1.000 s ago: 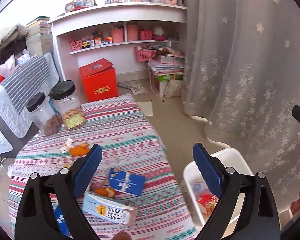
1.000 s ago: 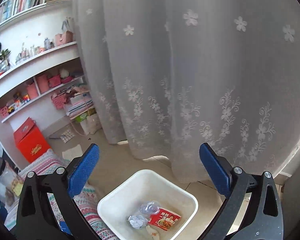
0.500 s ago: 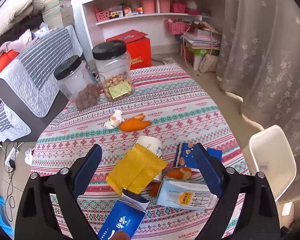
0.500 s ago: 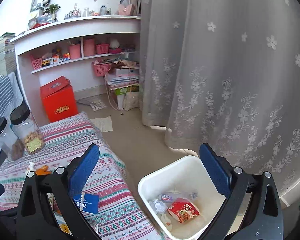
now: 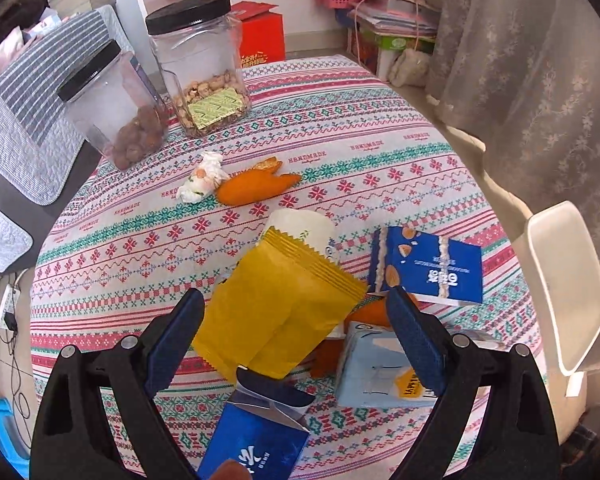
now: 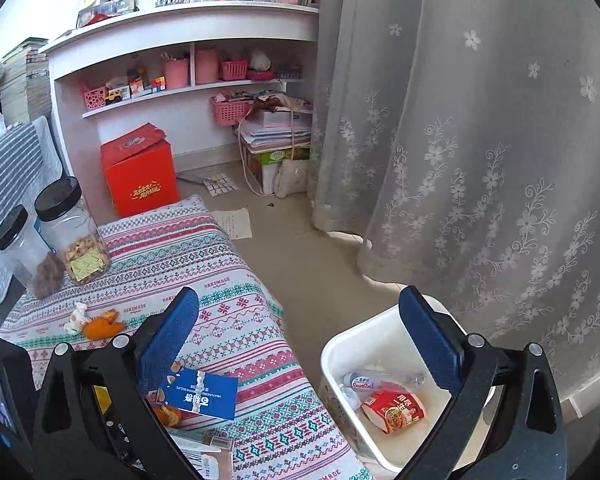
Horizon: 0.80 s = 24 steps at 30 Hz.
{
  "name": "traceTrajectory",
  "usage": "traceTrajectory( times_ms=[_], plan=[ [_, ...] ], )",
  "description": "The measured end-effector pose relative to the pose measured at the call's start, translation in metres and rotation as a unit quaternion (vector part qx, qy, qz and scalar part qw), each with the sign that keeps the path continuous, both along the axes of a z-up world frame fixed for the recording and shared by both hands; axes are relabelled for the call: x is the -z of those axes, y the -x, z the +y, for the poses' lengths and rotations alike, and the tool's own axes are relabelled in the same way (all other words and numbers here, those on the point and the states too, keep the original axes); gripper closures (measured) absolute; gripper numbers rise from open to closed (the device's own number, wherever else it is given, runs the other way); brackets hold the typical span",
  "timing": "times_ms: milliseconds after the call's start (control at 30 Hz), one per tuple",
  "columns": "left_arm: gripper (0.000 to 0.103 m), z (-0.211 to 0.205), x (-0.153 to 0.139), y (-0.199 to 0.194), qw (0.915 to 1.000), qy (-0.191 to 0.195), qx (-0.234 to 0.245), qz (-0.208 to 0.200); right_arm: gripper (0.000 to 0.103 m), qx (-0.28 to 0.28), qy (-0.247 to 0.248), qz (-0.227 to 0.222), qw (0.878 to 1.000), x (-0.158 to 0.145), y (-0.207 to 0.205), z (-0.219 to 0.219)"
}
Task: Collect trash
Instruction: 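Grasp the yellow snack wrapper with the left gripper and lift it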
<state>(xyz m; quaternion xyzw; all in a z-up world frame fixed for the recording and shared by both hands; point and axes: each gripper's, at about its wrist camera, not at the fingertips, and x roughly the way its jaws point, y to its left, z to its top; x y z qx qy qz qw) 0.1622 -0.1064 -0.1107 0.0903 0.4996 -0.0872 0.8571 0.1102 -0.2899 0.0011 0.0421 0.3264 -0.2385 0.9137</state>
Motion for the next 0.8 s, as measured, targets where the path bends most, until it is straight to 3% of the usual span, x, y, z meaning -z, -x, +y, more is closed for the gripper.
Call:
traceTrajectory(
  times_ms=[67, 100, 133, 167, 300, 433, 567, 600, 633, 667, 800],
  plan=[
    [0.045, 0.006, 0.004, -0.001, 1.0, -0.004, 0.005, 0.0, 0.007, -0.005, -0.006, 0.004, 1.0, 0.003, -0.002, 0.002],
    [0.069, 0.012, 0.005, -0.003, 0.9999, 0.008, 0.005, 0.012, 0.007, -0.007, -0.007, 0.006, 1.0, 0.004, -0.004, 0.004],
    [0.085, 0.019, 0.005, -0.005, 0.9995, 0.021, 0.0, 0.021, 0.007, -0.01, -0.008, 0.007, 1.0, 0.005, -0.005, 0.007],
    [0.095, 0.026, 0.004, -0.005, 0.9993, 0.028, -0.006, 0.022, 0.007, -0.014, -0.009, 0.009, 1.0, 0.006, -0.006, 0.009],
    [0.103, 0.057, -0.006, -0.005, 0.9973, 0.064, -0.034, 0.016, 0.007, -0.025, -0.019, 0.014, 0.999, 0.011, -0.011, 0.018],
    [0.103, 0.088, -0.02, -0.003, 0.994, 0.093, -0.058, 0.006, 0.007, -0.032, -0.027, 0.02, 0.999, 0.014, -0.016, 0.026],
    [0.098, 0.094, -0.022, -0.004, 0.9947, 0.097, -0.033, 0.012, 0.007, -0.04, -0.026, 0.027, 0.998, 0.018, -0.018, 0.033],
    [0.08, 0.09, -0.02, -0.005, 0.9952, 0.094, -0.021, 0.015, 0.007, -0.042, -0.026, 0.029, 0.998, 0.019, -0.018, 0.034],
    [0.039, 0.085, -0.017, -0.006, 0.9957, 0.09, -0.004, 0.021, 0.007, -0.043, -0.025, 0.031, 0.998, 0.02, -0.017, 0.034],
    [0.018, 0.078, -0.014, -0.007, 0.9961, 0.083, 0.013, 0.026, 0.007, -0.044, -0.025, 0.034, 0.998, 0.021, -0.018, 0.033],
    [0.019, 0.052, -0.004, -0.009, 0.9952, 0.029, 0.09, 0.025, 0.007, -0.035, -0.034, 0.041, 0.998, 0.022, -0.021, 0.023]
  ],
)
